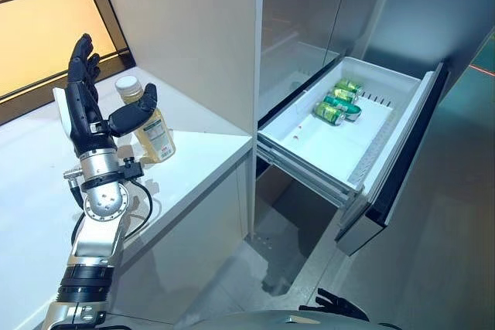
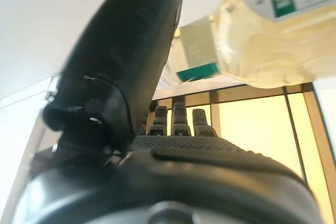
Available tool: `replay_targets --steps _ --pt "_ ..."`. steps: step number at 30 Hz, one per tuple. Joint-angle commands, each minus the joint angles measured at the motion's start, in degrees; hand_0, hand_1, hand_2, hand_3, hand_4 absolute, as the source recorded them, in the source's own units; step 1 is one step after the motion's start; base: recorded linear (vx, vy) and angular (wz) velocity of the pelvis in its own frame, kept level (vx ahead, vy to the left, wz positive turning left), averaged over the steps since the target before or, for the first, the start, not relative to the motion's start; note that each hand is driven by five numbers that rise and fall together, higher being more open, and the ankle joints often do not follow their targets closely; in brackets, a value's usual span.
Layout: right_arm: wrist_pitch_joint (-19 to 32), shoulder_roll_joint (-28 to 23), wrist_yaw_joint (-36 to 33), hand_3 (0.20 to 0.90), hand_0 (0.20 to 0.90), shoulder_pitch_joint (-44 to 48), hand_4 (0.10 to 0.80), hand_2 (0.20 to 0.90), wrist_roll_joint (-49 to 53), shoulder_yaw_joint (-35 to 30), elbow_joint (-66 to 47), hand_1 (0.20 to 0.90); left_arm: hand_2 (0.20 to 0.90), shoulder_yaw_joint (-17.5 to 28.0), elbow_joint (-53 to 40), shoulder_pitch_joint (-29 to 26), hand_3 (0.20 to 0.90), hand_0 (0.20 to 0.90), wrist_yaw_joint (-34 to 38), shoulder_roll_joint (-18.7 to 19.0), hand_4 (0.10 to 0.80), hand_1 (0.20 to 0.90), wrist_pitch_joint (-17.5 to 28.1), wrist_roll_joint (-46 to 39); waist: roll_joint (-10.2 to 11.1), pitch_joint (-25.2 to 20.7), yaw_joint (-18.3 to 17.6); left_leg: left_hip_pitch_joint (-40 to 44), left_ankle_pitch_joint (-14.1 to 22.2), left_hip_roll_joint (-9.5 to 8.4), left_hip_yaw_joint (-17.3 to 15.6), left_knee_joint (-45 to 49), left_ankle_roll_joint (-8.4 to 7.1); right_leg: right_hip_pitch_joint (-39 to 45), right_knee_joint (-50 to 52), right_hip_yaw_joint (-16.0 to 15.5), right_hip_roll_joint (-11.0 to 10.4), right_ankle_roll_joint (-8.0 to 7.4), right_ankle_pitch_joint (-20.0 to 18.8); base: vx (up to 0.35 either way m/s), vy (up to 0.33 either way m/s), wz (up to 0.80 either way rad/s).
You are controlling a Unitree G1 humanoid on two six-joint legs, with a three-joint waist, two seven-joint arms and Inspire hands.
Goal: Put drinks into fridge and close the fridge
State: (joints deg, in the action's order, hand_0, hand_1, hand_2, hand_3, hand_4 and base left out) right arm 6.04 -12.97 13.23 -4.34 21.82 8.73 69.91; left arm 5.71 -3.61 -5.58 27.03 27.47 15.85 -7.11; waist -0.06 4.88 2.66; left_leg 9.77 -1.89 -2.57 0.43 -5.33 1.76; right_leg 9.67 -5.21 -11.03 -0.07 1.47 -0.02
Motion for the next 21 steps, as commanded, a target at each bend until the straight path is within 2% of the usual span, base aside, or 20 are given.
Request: replay_targets --steps 1,21 --pt "0.8 1.7 0.9 0.900 0.900 2.4 0.800 0.900 -0.9 1.3 0.1 0.900 0.900 0.9 -2.7 -5.6 0.900 0.900 0.5 3.0 0.800 0.900 2.3 0.0 -0.8 -1.1 -1.0 0.5 4.8 0.63 -4.4 0.3 -0.26 -0.4 3.9 0.5 -1.0 -4.02 3.2 0.000 0.000 0.00" --pt "-0.4 1.1 1.5 0.900 0.900 3.1 0.800 0.900 -2.6 0.8 0.0 0.900 0.900 -0.6 1.3 -5.8 0.900 0.900 -2.2 2.1 0.800 0.900 -4.4 -4.6 -1.1 -1.1 -1.5 1.2 4.9 0.62 -5.1 0.3 -0.23 0.1 3.9 1.0 -0.9 -4.23 3.3 0.002 0.002 -0.01"
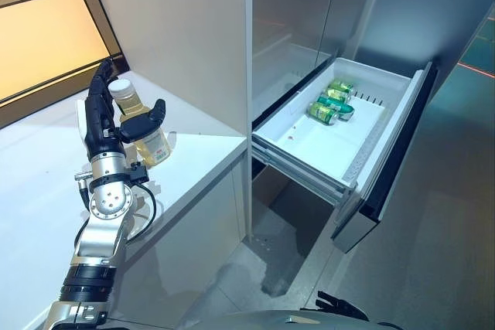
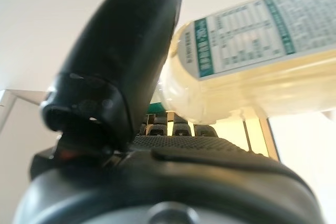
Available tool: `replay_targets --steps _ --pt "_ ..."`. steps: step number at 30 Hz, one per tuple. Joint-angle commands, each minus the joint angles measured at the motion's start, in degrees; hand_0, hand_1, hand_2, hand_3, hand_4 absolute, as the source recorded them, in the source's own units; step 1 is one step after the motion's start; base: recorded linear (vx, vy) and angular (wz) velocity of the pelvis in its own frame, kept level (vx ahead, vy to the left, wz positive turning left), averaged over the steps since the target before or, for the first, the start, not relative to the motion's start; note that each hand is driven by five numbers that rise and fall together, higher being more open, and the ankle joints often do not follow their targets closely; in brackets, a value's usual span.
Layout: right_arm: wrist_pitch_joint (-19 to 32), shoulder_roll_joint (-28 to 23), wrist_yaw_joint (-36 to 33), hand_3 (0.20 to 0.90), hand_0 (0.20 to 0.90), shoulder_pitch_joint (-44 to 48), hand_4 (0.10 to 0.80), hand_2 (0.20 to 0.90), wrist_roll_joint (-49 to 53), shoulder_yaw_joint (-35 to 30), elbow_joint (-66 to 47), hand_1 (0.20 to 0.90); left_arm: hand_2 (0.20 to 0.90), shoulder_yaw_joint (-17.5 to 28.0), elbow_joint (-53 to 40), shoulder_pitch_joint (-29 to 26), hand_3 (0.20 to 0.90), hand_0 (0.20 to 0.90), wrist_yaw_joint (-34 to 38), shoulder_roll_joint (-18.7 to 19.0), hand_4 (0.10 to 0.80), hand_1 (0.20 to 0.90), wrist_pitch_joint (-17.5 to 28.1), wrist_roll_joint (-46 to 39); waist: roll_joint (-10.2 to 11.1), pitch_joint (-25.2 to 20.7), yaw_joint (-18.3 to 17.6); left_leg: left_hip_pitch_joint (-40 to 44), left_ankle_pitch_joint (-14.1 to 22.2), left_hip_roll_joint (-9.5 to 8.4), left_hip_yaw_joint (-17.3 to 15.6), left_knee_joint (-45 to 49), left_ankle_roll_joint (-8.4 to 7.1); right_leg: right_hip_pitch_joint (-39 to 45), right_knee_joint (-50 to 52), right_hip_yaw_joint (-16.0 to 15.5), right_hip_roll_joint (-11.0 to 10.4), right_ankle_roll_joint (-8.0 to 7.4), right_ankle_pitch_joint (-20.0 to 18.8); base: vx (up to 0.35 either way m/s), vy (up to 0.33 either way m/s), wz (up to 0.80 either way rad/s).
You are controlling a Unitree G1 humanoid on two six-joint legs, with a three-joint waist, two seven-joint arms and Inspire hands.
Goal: Put drinks into fridge and close the fridge
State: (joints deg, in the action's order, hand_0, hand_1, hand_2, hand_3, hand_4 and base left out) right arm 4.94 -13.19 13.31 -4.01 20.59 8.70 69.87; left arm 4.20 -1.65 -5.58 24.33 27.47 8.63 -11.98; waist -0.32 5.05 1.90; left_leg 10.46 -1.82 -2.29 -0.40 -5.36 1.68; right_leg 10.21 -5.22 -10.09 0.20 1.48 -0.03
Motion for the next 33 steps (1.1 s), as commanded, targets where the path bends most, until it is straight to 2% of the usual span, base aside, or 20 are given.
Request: replay_targets --steps 1,33 --pt "0.6 1.2 1.4 0.900 0.900 2.8 0.800 0.900 -1.3 0.8 0.0 0.900 0.900 1.0 -0.5 -5.7 0.900 0.900 0.6 2.1 0.800 0.900 2.5 0.2 -0.9 -1.2 -0.8 0.5 4.8 0.37 -4.4 0.4 -0.17 -0.4 3.9 0.1 -1.2 -4.23 3.3 0.000 0.000 0.00" --pt "0.1 0.7 1.7 0.900 0.900 2.6 0.800 0.900 -1.6 0.7 0.0 0.900 0.900 0.1 5.2 -6.6 0.900 0.900 3.3 2.9 0.800 0.900 0.1 1.2 -1.2 -1.2 -1.8 0.9 5.0 0.50 -5.4 0.4 -0.26 -0.2 3.5 0.9 -1.0 -4.33 3.3 0.000 0.000 0.00"
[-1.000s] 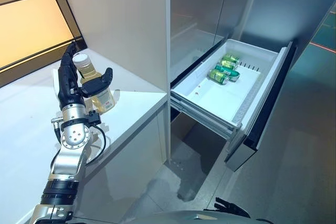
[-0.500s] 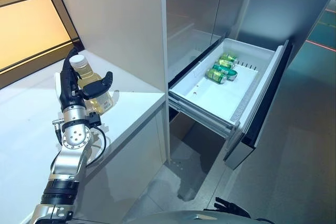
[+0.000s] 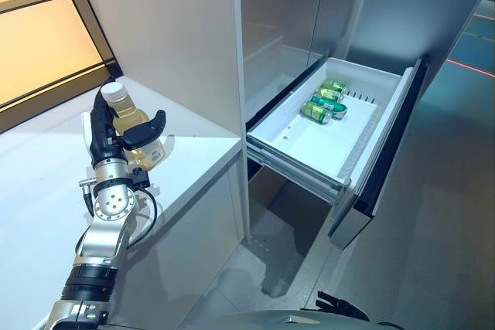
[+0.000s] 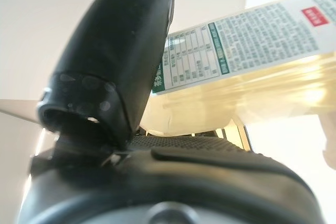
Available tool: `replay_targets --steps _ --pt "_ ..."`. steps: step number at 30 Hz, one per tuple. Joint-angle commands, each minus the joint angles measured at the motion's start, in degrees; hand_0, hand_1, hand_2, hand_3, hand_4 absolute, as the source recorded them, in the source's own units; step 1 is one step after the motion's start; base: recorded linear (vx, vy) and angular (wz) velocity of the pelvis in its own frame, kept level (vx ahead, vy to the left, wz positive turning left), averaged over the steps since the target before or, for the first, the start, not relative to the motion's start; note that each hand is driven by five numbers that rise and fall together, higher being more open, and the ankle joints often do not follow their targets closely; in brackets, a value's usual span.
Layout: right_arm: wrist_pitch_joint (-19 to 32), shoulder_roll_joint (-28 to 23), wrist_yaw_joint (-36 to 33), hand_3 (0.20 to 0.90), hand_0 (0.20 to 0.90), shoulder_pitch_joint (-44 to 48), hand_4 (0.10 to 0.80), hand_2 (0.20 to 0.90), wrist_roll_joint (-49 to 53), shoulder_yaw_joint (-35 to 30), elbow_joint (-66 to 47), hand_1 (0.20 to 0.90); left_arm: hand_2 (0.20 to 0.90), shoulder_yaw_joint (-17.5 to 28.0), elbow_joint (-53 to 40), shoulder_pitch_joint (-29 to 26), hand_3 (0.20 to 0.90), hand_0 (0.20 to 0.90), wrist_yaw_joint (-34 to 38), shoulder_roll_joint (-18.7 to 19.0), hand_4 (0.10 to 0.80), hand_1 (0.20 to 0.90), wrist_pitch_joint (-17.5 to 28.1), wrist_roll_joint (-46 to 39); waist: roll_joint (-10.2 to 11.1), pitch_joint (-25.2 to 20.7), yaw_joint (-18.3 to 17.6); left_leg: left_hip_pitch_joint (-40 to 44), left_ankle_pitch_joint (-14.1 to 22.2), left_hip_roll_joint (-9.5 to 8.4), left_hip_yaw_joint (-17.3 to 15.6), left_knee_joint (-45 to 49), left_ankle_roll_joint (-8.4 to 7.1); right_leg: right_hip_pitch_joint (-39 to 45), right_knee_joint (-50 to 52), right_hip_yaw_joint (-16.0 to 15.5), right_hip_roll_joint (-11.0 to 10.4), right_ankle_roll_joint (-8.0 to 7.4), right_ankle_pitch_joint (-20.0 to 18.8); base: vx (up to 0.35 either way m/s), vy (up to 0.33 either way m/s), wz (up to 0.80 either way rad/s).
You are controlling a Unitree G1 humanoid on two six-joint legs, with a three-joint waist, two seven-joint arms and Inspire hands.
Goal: Put drinks into fridge and close the fridge
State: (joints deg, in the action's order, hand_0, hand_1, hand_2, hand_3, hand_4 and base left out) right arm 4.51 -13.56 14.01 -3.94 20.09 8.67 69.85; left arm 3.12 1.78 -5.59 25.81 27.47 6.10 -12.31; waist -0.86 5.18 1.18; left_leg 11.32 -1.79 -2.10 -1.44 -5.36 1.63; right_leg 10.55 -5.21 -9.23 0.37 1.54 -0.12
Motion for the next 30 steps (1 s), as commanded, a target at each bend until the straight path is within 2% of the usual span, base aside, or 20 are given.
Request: replay_targets --steps 1,19,20,21,22,23,30 --pt "0.6 1.1 1.0 0.900 0.900 2.5 0.800 0.900 -1.2 0.7 0.0 0.900 0.900 1.3 1.8 -6.5 0.900 0.900 1.7 2.9 0.800 0.900 2.5 1.5 -0.7 -1.4 -1.1 0.0 4.9 0.30 -4.3 0.4 -0.22 -0.5 3.5 0.0 -1.2 -4.40 3.4 0.000 0.000 0.00" --pt "0.5 0.9 1.1 0.900 0.900 2.2 0.800 0.900 -1.4 0.8 -0.3 0.900 0.900 1.3 2.7 -6.4 0.900 0.900 2.6 2.8 0.800 0.900 2.3 1.0 -0.8 -1.1 -1.4 0.1 4.9 0.30 -4.5 0.4 -0.24 -0.5 3.5 0.3 -1.1 -4.37 3.5 0.003 0.000 -0.01" --pt "0.5 0.9 1.0 0.900 0.900 2.2 0.800 0.900 -1.4 0.8 -0.3 0.900 0.644 1.3 2.7 -6.5 0.601 0.644 2.6 2.8 0.501 0.644 2.5 0.9 -0.8 -1.1 -1.4 0.1 4.9 0.30 -4.5 0.4 -0.23 -0.5 3.5 0.3 -1.1 -4.37 3.5 0.000 0.000 0.00" --pt "0.5 1.0 1.0 0.900 0.900 2.3 0.800 0.900 -1.4 0.8 -0.3 0.900 0.420 1.3 2.8 -6.5 0.340 0.420 2.7 2.7 0.240 0.420 2.7 0.8 -0.8 -1.1 -1.4 0.1 4.9 0.30 -4.5 0.4 -0.21 -0.5 3.5 0.3 -1.1 -4.37 3.5 0.000 0.000 0.00" --pt "0.5 1.0 1.0 0.900 0.900 2.3 0.800 0.900 -1.3 0.8 -0.2 0.900 0.319 1.3 2.8 -6.5 0.222 0.319 2.5 2.7 0.122 0.319 3.0 0.7 -0.7 -1.1 -1.3 0.1 4.9 0.29 -4.5 0.4 -0.21 -0.6 3.6 0.3 -1.1 -4.35 3.5 0.000 0.000 0.00" --pt "0.5 1.0 1.0 0.900 0.900 2.3 0.800 0.900 -1.4 0.8 -0.2 0.900 0.300 1.4 2.7 -6.5 0.200 0.300 2.4 2.7 0.100 0.300 3.3 0.6 -0.7 -1.1 -1.3 0.1 4.9 0.29 -4.5 0.4 -0.21 -0.6 3.6 0.3 -1.1 -4.36 3.5 0.000 0.000 0.00" --pt "0.5 1.0 1.1 0.900 0.900 2.3 0.800 0.900 -1.4 1.0 -0.1 0.900 0.300 1.7 1.4 -6.4 0.200 0.300 2.6 2.0 0.100 0.300 5.3 -1.3 -0.7 -1.1 -1.3 0.1 4.9 0.25 -4.3 0.4 -0.19 -0.5 3.6 0.4 -1.0 -4.34 3.6 0.000 0.000 0.00"
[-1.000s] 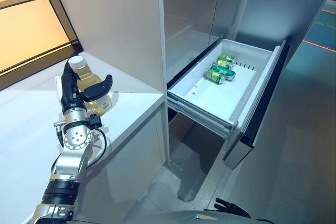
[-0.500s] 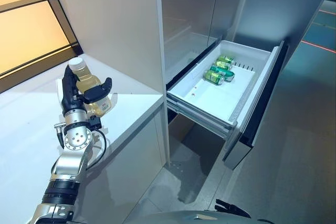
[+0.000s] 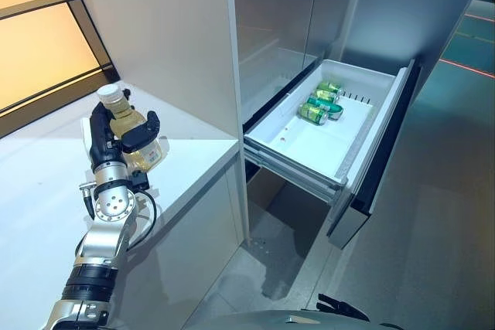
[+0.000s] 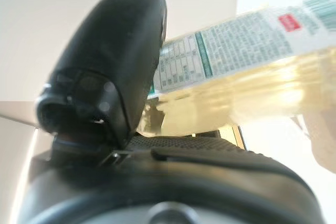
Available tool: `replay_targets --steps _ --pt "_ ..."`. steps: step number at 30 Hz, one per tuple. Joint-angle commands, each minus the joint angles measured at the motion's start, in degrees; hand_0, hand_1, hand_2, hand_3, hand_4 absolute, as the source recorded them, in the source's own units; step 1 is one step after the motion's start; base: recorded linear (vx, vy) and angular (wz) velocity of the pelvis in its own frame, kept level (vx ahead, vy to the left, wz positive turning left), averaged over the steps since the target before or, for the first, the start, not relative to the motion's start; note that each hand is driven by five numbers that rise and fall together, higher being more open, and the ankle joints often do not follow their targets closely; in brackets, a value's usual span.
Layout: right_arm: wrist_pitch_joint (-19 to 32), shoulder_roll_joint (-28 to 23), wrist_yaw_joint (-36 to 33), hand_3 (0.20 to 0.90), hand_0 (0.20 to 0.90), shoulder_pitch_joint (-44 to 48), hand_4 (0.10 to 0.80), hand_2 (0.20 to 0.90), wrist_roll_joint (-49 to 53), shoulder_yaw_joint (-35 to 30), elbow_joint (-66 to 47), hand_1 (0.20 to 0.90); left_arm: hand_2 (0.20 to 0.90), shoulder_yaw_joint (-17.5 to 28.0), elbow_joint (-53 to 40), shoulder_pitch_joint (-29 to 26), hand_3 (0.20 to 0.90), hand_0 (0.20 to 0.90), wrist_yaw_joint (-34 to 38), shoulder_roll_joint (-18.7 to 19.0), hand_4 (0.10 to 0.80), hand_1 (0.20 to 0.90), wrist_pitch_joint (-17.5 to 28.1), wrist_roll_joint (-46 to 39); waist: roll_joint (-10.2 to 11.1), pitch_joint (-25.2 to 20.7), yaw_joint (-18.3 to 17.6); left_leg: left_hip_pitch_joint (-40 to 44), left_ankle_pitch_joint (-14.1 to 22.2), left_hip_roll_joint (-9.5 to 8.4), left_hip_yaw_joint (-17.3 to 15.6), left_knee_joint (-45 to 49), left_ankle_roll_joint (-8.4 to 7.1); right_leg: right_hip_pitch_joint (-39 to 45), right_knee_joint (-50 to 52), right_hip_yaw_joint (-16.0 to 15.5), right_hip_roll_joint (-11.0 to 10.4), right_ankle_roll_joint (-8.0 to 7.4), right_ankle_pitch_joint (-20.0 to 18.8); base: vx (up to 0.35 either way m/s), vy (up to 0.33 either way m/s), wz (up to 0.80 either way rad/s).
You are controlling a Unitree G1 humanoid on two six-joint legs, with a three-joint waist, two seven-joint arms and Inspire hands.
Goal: Put drinks into fridge and close the fridge
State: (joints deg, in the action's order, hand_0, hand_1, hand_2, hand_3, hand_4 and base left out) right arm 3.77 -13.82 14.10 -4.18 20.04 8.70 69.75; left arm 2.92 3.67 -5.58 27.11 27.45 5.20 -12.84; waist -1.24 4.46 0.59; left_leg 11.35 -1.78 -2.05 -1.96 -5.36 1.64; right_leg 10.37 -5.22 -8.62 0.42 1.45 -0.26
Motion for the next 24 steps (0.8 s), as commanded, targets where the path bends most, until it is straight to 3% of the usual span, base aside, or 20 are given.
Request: replay_targets --steps 1,8,12,15,19,24 --pt "1.1 1.4 0.9 0.900 0.900 2.6 0.800 0.900 -1.2 1.0 0.0 0.900 0.300 1.9 -0.7 -6.4 0.200 0.300 1.2 1.8 0.100 0.300 6.4 -0.7 -0.3 -0.3 -0.7 0.1 4.9 0.18 -3.8 0.4 -0.20 -0.3 3.6 -0.2 -1.1 -4.22 3.7 0.000 0.000 0.00" --pt "1.3 1.2 1.6 0.900 0.900 2.8 0.800 0.900 -1.5 1.0 -0.2 0.900 0.300 2.1 -2.6 -6.4 0.200 0.300 -0.3 1.2 0.100 0.300 8.1 -3.3 -0.2 -0.3 -0.5 0.0 5.0 0.09 -3.3 0.4 -0.17 -0.3 3.5 -0.1 -1.0 -4.17 3.7 0.000 0.000 0.00" --pt "1.1 1.4 3.5 0.900 0.900 3.1 0.800 0.900 1.0 0.9 -0.8 0.900 0.300 1.9 -5.5 -6.6 0.200 0.300 -4.1 0.2 0.100 0.300 10.9 -9.8 -0.1 -0.3 -0.3 0.0 4.9 0.05 -2.9 0.4 -0.24 -0.1 3.1 -0.1 -0.9 -4.15 3.5 0.000 0.000 0.00" --pt "4.8 1.3 4.0 0.900 0.900 3.5 0.800 0.900 -0.6 1.2 -3.8 0.900 0.300 1.5 -8.3 -6.3 0.200 0.300 -10.9 -1.3 0.100 0.300 13.0 -17.8 -0.1 -0.2 -0.1 0.0 4.8 0.10 -2.7 0.4 -0.28 0.0 3.0 -0.2 -0.9 -4.10 3.4 -0.033 -0.017 0.01" --pt "9.3 0.1 -0.5 0.900 0.900 4.0 0.800 0.900 -5.4 4.5 -17.2 0.900 0.300 -0.8 -12.4 -6.3 0.200 0.300 -21.1 -5.1 0.100 0.300 14.6 -29.4 0.2 0.3 -0.3 -0.2 4.5 0.21 -2.3 0.4 -0.33 -0.1 3.1 -0.3 -1.0 -4.15 3.0 -0.044 -0.023 0.01" --pt "3.0 -1.5 -5.7 0.900 0.900 3.1 0.800 0.900 -8.1 5.8 -44.6 0.900 0.300 -3.2 -15.6 -4.7 0.200 0.300 -31.7 -8.3 0.100 0.300 15.6 -39.2 0.8 1.2 -1.5 -0.4 4.1 0.35 -2.2 0.4 -0.45 -0.4 3.2 -0.3 -1.1 -4.26 2.6 -0.054 -0.024 -0.01"
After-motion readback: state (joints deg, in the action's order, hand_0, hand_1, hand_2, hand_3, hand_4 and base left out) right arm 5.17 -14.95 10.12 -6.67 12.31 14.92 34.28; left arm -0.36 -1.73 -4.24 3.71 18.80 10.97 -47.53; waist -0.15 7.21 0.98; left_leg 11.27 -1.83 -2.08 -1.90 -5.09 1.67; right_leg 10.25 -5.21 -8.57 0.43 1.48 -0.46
